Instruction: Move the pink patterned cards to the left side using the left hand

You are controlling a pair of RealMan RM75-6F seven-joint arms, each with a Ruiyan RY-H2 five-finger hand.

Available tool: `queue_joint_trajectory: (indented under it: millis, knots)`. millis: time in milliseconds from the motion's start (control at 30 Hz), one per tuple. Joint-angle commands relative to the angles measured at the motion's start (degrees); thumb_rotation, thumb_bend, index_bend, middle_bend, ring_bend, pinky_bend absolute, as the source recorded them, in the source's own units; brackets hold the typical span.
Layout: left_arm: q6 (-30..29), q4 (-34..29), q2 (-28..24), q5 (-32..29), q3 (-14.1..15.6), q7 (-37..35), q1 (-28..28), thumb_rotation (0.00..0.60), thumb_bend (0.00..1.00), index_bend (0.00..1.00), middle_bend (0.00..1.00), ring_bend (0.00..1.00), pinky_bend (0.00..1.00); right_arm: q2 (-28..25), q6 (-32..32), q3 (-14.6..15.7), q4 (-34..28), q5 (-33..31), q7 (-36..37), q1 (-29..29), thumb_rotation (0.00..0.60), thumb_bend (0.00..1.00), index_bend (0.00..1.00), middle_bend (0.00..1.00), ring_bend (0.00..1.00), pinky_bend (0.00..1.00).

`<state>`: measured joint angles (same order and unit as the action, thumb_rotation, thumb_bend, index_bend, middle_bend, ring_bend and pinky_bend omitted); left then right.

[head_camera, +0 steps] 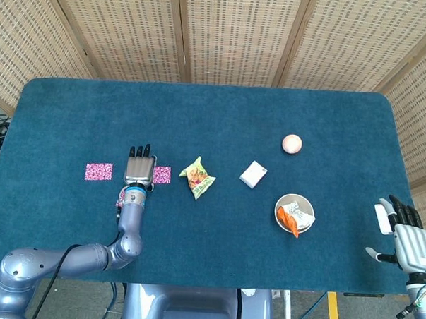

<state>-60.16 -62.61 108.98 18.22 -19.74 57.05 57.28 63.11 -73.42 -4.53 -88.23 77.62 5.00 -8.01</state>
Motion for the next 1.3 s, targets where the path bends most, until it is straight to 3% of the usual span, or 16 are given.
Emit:
queue_joint_trajectory:
  millis: [33, 867, 1300]
  knots:
    - [0.0, 0.1, 0.0, 0.0, 0.0, 0.1, 0.0, 0.600, 0.23, 0.34, 0.00, 0.00, 0.00, 0.0, 0.0, 0.0, 0.0, 0.0, 0.1, 0.0, 0.600, 0.13, 0.00, 0.00, 0.00, 0.00]
    - [0.3, 1.4, 0.6, 0.2, -0.2, 0.7, -0.6, 0.600, 0.26, 0.35, 0.00, 0.00, 0.00, -0.2, -0.1, 0.0, -0.2, 0.1, 0.3, 0.1, 0.600, 0.13, 0.00, 0.00, 0.00, 0.00]
    - [0.5, 1.7, 0.8, 0.3, -0.3, 1.0, -0.9, 0.600, 0.37, 0.35, 0.00, 0.00, 0.00, -0.2, -0.2, 0.1, -0.1, 0.2, 0.4, 0.2, 0.600, 0.13, 0.00, 0.00, 0.00, 0.00]
